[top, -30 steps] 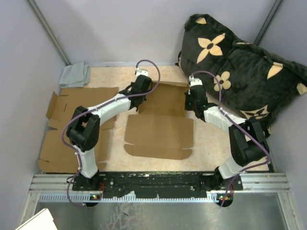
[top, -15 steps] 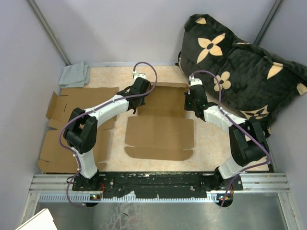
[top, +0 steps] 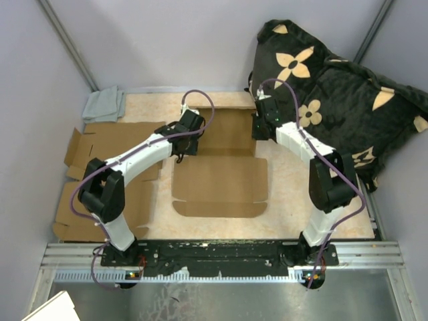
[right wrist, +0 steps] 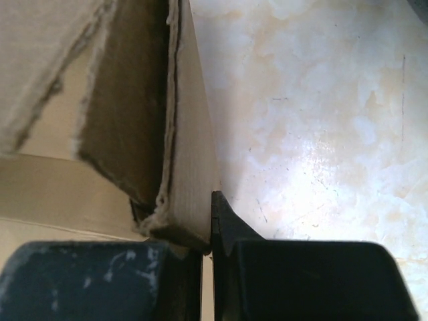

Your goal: Fold the paper box

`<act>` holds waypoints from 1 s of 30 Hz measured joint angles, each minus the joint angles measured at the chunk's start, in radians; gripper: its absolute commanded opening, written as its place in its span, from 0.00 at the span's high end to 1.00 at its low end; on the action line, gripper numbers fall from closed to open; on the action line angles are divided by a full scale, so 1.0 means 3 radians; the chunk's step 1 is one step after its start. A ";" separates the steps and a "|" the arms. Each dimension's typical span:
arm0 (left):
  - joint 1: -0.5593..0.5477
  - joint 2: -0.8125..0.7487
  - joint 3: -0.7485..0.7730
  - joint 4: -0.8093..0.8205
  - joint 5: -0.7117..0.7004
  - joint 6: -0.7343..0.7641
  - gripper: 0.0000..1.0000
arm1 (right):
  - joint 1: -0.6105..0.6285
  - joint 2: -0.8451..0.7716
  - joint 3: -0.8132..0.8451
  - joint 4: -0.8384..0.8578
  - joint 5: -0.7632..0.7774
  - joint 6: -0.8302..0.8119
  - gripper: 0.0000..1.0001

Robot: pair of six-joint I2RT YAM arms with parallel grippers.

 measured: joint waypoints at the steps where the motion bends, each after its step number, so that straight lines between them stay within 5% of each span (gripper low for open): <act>1: 0.0001 -0.0045 0.0001 -0.0043 0.0000 0.0000 0.51 | 0.0000 0.0052 0.0106 -0.0104 -0.0006 0.0018 1.00; 10: 0.0354 -0.0383 0.0379 -0.0427 0.0177 -0.0004 0.52 | -0.0067 0.0743 0.1260 -0.1322 -0.0487 0.0172 0.95; 13: 0.0601 -0.0395 0.0696 -0.0477 0.0313 -0.0005 0.53 | -0.0070 0.0720 0.1147 -0.1607 -0.0721 0.0178 0.70; 15: 0.0725 -0.0395 0.0838 -0.0479 0.0388 -0.0006 0.53 | -0.0074 0.0638 0.0931 -0.1766 -0.0930 0.0127 0.45; 17: 0.0810 -0.0399 0.0912 -0.0464 0.0453 -0.0005 0.53 | -0.0074 0.0535 0.0738 -0.1918 -0.1069 0.0071 0.37; 24: 0.0829 -0.0523 0.0683 -0.0216 0.0744 0.0005 0.53 | -0.0069 -0.0004 0.0907 -0.2227 -0.1047 -0.0313 0.37; 30: 0.0827 -0.0679 0.0407 -0.0084 0.0898 -0.0006 0.54 | -0.0060 -0.0112 0.1232 -0.1094 -0.1219 -0.0662 0.38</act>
